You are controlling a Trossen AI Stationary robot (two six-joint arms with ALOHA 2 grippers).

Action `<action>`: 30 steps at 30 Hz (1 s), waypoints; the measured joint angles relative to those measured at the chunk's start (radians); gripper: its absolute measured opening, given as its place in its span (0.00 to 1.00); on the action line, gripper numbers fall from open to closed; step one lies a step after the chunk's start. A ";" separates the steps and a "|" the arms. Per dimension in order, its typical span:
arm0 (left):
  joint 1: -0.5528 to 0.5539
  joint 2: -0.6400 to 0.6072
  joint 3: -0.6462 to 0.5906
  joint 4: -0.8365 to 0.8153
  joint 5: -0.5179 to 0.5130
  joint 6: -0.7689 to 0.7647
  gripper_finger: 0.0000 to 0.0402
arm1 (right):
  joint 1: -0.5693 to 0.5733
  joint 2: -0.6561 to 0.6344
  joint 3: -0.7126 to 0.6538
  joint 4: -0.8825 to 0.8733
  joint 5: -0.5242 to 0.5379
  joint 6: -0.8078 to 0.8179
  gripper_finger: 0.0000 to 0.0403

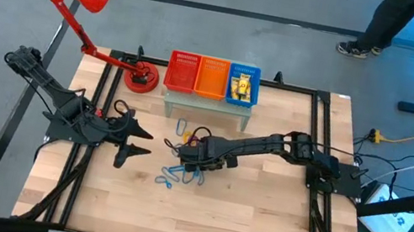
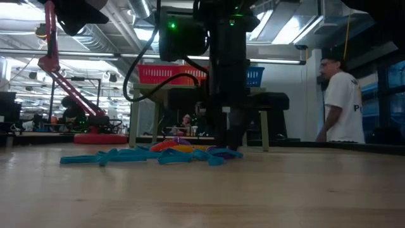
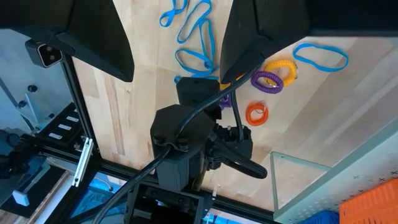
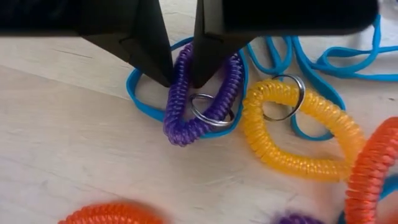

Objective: Pick & Place Office Desk Supplies
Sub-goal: Put the violet spring keychain into the red bin on the shelf

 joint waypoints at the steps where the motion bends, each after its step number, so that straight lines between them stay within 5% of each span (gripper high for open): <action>1: 0.000 0.000 0.000 0.000 0.000 -0.001 0.59 | 0.001 -0.004 -0.001 0.000 0.005 0.000 0.14; 18: 0.000 0.000 0.000 0.000 -0.005 -0.016 0.59 | 0.049 -0.180 -0.002 -0.012 0.263 0.063 0.02; 30: 0.000 0.000 0.000 0.000 -0.005 -0.008 0.59 | 0.141 -0.277 -0.002 0.029 0.320 0.154 0.01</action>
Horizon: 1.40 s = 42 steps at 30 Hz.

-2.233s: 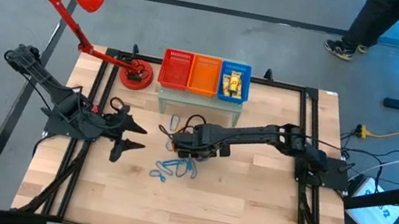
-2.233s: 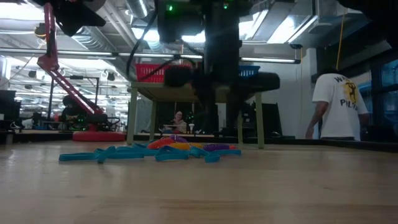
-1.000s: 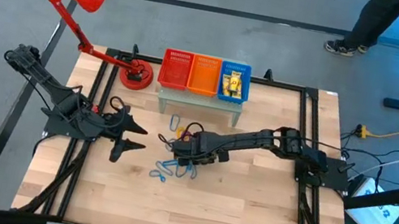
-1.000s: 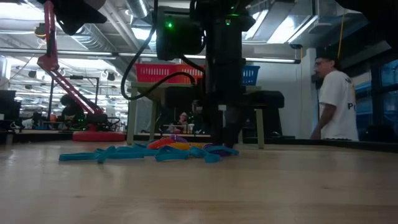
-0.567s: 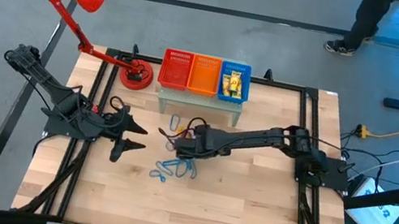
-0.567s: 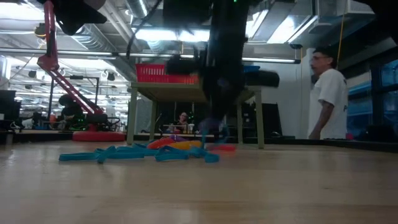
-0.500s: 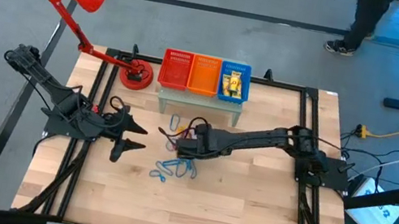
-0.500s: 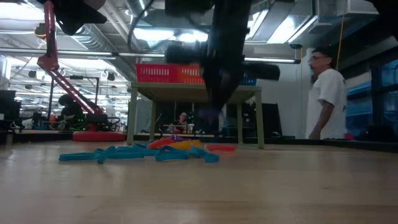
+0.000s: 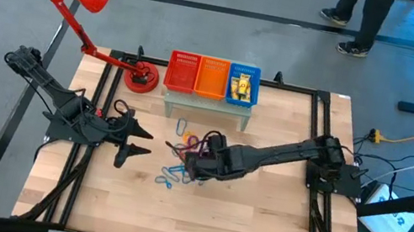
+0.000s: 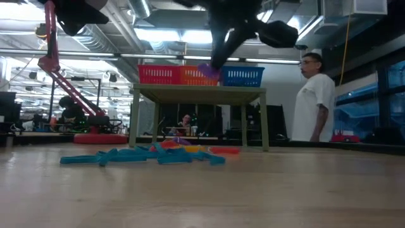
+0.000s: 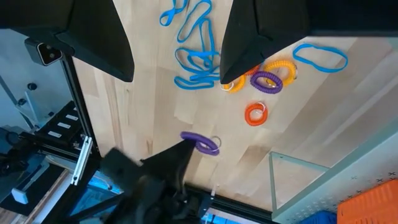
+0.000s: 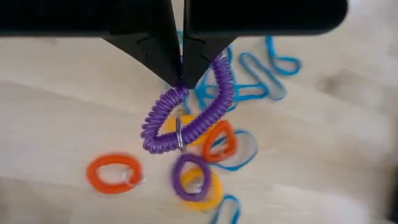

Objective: Pick & Place Office Desk Supplies
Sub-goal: Put the violet spring keychain into the red bin on the shelf

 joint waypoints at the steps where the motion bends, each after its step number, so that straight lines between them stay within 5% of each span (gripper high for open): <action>1: 0.000 0.000 0.000 0.000 0.000 0.000 0.59 | 0.003 -0.008 0.000 0.021 0.000 -0.001 0.01; 8: 0.000 0.000 0.000 -0.007 0.009 -0.015 0.59 | 0.000 -0.111 0.000 0.139 0.054 -0.049 0.01; 14: 0.000 0.000 0.000 -0.063 0.066 -0.048 0.59 | -0.079 -0.208 0.002 0.236 0.055 -0.263 0.01; 19: -0.019 0.000 0.000 -0.137 0.080 -0.089 0.59 | -0.194 -0.232 0.007 0.337 -0.061 -0.420 0.01; 31: -0.066 0.000 0.000 -0.174 -0.044 -0.166 0.59 | -0.422 -0.110 0.186 0.345 -0.272 -0.661 0.01; 42: -0.065 0.000 0.000 -0.164 -0.110 -0.192 0.59 | -0.475 0.137 0.553 0.217 -0.345 -0.768 0.00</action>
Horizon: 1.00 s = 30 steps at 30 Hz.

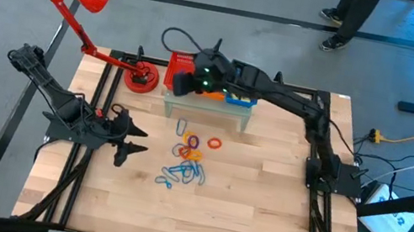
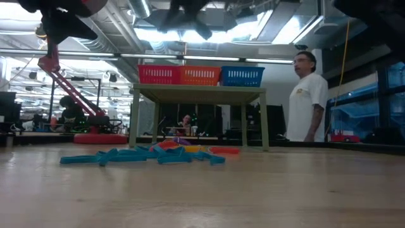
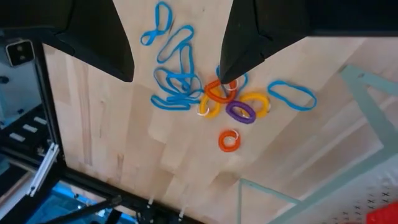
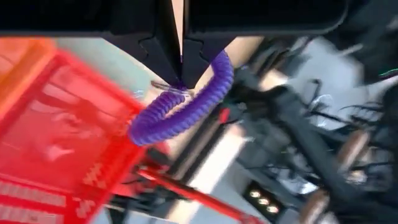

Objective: Pick & Place Office Desk Supplies
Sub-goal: Put the violet spring keychain into the red bin on the shelf

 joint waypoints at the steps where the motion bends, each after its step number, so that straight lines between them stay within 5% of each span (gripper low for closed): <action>1: 0.000 0.000 0.000 0.005 -0.005 -0.004 0.59 | -0.009 0.002 -0.022 0.011 -0.008 0.005 0.00; 17: 0.000 0.000 0.000 0.041 -0.040 -0.026 0.59 | -0.082 0.026 -0.029 -0.008 -0.025 -0.044 0.00; 30: 0.000 0.000 0.000 0.059 -0.042 -0.026 0.59 | -0.118 0.023 -0.028 0.001 -0.143 -0.079 0.00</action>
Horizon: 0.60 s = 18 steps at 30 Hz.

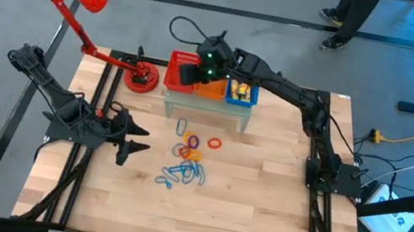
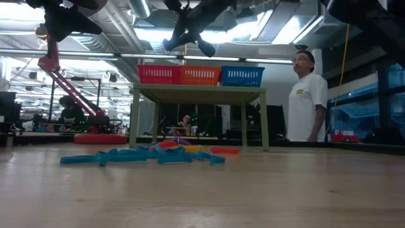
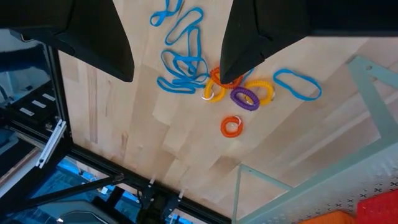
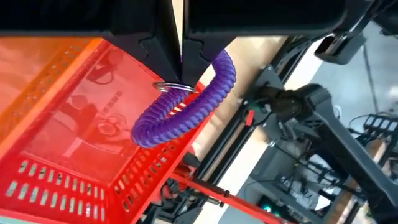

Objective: Pick & Place Office Desk Supplies
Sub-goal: Put the violet spring keychain into the red bin on the shelf

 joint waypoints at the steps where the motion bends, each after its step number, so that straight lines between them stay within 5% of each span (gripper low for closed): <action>1: 0.000 0.000 0.000 0.000 -0.001 0.000 0.59 | -0.003 0.000 0.000 0.000 -0.009 -0.005 0.00; 18: 0.000 0.000 0.000 0.002 -0.004 -0.011 0.59 | -0.006 0.000 0.000 0.002 0.011 -0.022 0.11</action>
